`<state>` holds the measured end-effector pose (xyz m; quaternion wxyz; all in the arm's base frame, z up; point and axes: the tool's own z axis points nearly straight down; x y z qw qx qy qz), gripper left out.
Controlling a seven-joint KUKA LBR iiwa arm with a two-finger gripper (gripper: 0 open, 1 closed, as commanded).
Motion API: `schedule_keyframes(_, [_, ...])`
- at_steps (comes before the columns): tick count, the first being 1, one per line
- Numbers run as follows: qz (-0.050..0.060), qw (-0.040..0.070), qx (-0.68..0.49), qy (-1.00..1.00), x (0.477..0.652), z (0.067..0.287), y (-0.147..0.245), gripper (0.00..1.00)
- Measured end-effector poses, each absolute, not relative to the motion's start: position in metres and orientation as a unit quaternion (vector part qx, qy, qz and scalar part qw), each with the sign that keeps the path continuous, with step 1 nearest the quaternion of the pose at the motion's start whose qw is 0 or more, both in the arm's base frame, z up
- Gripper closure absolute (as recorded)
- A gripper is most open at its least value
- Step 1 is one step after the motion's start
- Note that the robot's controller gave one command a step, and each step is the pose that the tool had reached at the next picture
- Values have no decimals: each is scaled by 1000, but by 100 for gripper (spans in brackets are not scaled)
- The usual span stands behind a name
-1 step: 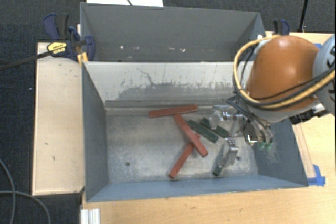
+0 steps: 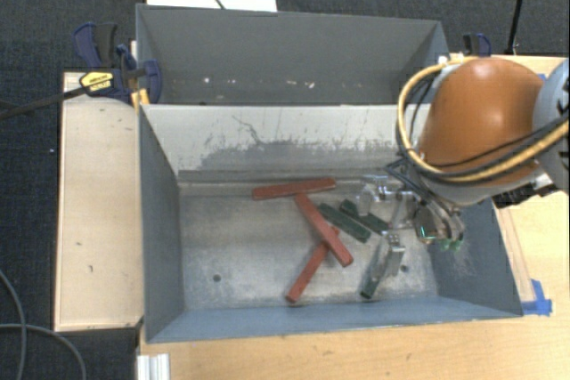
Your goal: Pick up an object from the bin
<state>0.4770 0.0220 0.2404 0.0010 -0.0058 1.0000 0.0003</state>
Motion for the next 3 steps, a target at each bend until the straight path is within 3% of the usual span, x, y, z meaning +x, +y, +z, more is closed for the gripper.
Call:
schedule_keyframes(1, [1, 5, 21, 1000, 502, 178, 40, 0])
schedule_keyframes(2, [1, 3, -18, 1000, 524, 119, 7, 0])
schedule_keyframes(3, [0, 0, 27, 1000, 504, 86, 15, 100])
